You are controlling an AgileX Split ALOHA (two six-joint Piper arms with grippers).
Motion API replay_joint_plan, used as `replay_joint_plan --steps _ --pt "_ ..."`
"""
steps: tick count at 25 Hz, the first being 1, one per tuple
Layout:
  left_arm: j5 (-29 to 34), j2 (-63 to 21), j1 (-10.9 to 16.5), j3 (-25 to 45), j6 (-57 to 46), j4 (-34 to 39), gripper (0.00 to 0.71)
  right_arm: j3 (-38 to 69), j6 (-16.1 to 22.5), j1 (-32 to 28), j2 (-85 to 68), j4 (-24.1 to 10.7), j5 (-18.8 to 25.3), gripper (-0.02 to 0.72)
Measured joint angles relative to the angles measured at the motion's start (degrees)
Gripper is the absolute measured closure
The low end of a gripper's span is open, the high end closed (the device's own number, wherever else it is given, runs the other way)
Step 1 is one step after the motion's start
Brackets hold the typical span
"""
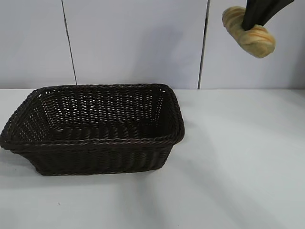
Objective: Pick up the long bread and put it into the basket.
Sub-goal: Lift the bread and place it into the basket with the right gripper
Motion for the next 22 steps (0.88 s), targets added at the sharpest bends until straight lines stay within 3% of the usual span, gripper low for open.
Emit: replay_joint_plan --steps 8,22 --pt "0.00 0.00 0.00 0.00 0.00 0.00 0.140 0.00 -0.06 13.79 0.05 0.34 -6.75 0.661" --pt "0.00 0.00 0.00 0.00 0.00 0.00 0.140 0.00 -0.06 15.97 11.55 0.34 -16.75 0.661"
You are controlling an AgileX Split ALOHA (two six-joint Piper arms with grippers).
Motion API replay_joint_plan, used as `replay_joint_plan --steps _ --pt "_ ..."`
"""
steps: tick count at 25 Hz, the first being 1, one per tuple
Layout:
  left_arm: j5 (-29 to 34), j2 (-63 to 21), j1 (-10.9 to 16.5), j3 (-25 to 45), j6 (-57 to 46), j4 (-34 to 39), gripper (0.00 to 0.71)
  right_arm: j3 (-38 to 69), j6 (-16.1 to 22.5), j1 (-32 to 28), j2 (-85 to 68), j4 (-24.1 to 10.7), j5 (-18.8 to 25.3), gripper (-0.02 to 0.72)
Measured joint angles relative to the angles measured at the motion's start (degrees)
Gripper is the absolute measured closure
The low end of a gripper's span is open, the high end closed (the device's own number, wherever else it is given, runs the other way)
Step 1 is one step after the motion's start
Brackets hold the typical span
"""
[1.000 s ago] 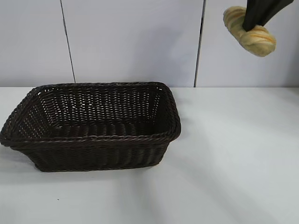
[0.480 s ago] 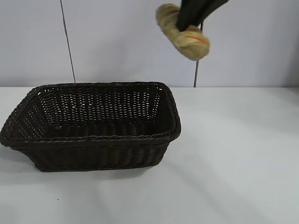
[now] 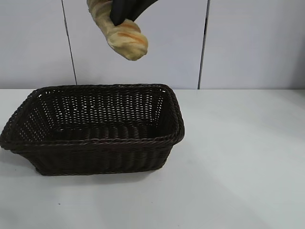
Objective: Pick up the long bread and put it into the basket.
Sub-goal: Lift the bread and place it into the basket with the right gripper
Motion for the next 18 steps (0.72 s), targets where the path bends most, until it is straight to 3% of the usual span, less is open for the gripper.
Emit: replay_joint_plan --steps 12,15,18 --pt "0.00 0.00 0.00 0.00 0.00 0.00 0.140 -0.49 0.04 0.00 8.93 0.06 -3.82 0.642" --pt "0.00 0.00 0.00 0.00 0.00 0.00 0.140 -0.85 -0.06 0.00 8.93 0.06 -3.87 0.483" --pt "0.00 0.00 0.00 0.00 0.00 0.00 0.140 -0.92 0.05 0.00 8.93 0.06 -4.01 0.226"
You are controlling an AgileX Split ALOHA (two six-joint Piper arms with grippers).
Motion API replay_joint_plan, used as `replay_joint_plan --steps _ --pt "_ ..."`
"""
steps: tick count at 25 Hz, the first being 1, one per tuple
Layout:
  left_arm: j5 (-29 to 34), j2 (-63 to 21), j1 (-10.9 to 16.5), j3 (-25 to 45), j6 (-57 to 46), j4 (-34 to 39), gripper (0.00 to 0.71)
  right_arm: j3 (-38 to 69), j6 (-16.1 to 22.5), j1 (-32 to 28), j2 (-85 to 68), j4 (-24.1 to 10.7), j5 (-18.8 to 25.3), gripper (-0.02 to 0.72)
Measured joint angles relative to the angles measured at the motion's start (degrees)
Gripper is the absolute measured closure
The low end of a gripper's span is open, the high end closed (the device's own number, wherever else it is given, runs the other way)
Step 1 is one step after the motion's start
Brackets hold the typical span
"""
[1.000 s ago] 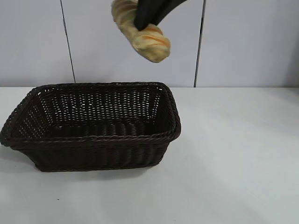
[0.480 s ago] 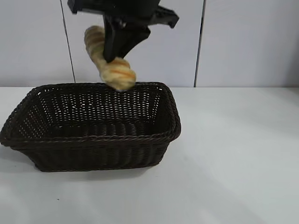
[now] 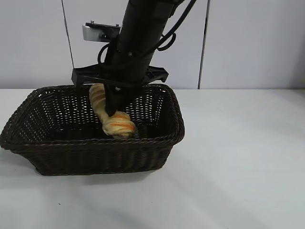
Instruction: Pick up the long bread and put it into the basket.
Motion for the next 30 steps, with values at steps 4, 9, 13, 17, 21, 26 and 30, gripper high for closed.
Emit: replay_joint_plan --steps 4,9,13,17,21,26,30 --pt "0.00 0.00 0.00 0.00 0.00 0.00 0.140 -0.21 1.54 0.00 0.00 0.00 0.10 0.142" --pt "0.00 0.00 0.00 0.00 0.00 0.00 0.140 -7.74 2.60 -0.05 0.00 -0.11 9.73 0.135" --pt "0.00 0.00 0.00 0.00 0.00 0.00 0.140 -17.79 3.00 -0.71 0.00 -0.24 20.70 0.135" --pt "0.00 0.00 0.00 0.00 0.00 0.00 0.140 -23.85 4.04 -1.06 -1.51 -0.47 22.58 0.135" --pt "0.00 0.00 0.00 0.00 0.00 0.00 0.140 -24.60 4.44 -1.06 -4.80 -1.05 23.06 0.135" --pt "0.00 0.00 0.00 0.00 0.00 0.00 0.140 -24.71 4.48 -1.06 -10.58 -3.67 23.71 0.136" --pt "0.00 0.00 0.00 0.00 0.00 0.00 0.140 -24.78 4.48 -1.06 -13.07 -6.99 24.00 0.136"
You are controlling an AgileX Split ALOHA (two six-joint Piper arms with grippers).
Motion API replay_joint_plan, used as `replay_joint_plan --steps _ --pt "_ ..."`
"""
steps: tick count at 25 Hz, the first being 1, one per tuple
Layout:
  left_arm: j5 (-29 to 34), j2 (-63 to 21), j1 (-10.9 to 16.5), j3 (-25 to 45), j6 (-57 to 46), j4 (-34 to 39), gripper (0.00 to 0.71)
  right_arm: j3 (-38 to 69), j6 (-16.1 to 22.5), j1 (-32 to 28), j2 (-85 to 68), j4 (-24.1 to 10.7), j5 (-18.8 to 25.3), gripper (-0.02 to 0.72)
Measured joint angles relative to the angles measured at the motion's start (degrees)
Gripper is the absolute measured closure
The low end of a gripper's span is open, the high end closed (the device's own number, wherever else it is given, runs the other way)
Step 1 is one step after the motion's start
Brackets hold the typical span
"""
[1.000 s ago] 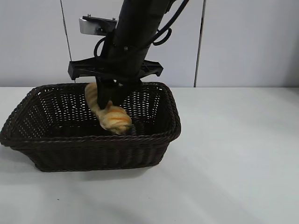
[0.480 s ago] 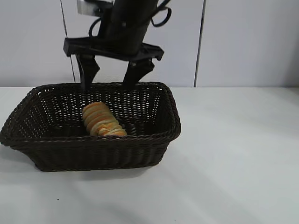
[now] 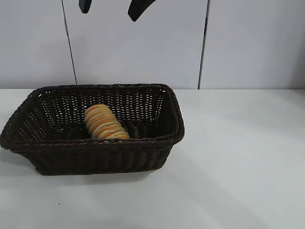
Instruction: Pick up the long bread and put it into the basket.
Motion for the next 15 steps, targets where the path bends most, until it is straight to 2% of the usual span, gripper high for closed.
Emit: replay_joint_plan --steps 3,7,15 --pt "0.00 0.00 0.00 0.00 0.00 0.00 0.140 0.19 1.44 -0.74 -0.75 -4.13 0.00 0.136" --pt "0.00 0.00 0.00 0.00 0.00 0.00 0.140 4.14 2.91 -5.04 -4.12 -7.69 -0.05 0.136" --pt "0.00 0.00 0.00 0.00 0.00 0.00 0.140 17.11 3.17 -22.21 -16.10 -9.47 0.00 0.136"
